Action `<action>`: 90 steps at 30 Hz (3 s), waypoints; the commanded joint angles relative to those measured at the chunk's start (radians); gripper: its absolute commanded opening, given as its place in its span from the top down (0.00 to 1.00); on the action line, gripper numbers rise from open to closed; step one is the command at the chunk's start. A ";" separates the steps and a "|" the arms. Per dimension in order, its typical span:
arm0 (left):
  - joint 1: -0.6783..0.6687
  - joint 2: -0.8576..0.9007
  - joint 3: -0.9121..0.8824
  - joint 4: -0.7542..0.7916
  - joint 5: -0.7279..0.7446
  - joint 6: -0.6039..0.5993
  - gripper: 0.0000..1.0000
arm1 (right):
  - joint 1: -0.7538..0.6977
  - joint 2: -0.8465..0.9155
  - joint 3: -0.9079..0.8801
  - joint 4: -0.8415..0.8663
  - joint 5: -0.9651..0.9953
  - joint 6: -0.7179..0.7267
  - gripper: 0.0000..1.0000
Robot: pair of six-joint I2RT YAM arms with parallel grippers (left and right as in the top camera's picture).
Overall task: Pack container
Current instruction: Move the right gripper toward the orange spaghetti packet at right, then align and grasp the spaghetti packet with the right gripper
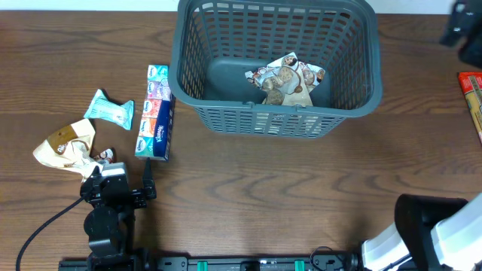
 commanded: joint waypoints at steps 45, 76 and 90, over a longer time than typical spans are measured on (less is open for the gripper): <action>0.005 -0.006 -0.016 -0.021 0.006 0.002 0.01 | -0.443 0.052 -0.985 0.615 -0.312 -0.458 0.01; 0.005 -0.006 -0.016 -0.021 0.006 0.002 0.01 | -0.742 0.098 -1.354 0.881 -0.282 -0.863 0.01; 0.005 -0.006 -0.016 -0.021 0.006 0.002 0.01 | -0.779 0.316 -1.352 0.861 -0.208 -0.977 0.05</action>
